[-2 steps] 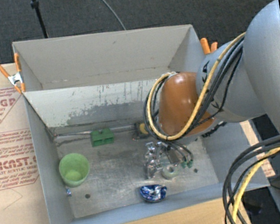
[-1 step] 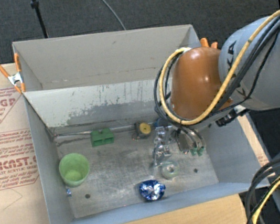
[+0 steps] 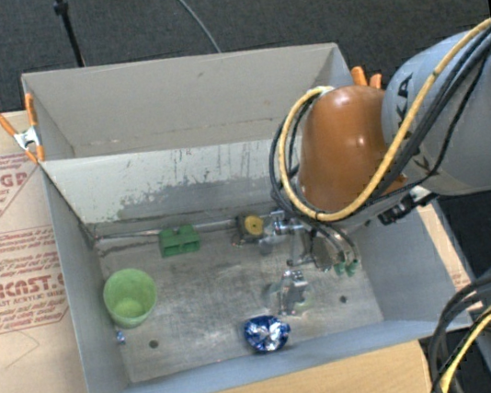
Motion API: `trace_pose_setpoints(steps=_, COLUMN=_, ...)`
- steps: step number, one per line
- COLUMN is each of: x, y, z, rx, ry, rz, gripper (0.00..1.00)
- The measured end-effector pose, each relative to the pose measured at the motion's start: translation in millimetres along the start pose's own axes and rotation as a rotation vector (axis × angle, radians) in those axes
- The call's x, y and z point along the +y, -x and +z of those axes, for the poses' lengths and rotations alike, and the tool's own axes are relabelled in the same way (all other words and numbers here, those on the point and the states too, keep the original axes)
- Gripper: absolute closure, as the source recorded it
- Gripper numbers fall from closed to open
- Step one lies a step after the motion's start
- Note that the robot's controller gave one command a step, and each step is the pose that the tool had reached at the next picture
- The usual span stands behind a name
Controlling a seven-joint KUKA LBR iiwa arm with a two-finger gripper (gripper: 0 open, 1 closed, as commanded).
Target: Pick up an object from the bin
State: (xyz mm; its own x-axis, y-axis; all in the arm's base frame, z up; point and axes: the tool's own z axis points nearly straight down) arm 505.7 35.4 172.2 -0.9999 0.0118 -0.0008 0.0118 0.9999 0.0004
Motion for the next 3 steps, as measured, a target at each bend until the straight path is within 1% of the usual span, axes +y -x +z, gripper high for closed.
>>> trace_pose_setpoints(steps=1, x=10, y=-11.2, z=87, rx=0.001, ry=0.001, rz=-0.240, gripper=0.00)
trace_pose_setpoints(steps=2, x=10, y=-13.1, z=86, rx=0.013, ry=0.000, rz=-0.241, gripper=1.00)
trace_pose_setpoints(steps=3, x=10, y=-2.0, z=-49, rx=-0.008, ry=-0.001, rz=-0.324, gripper=1.00)
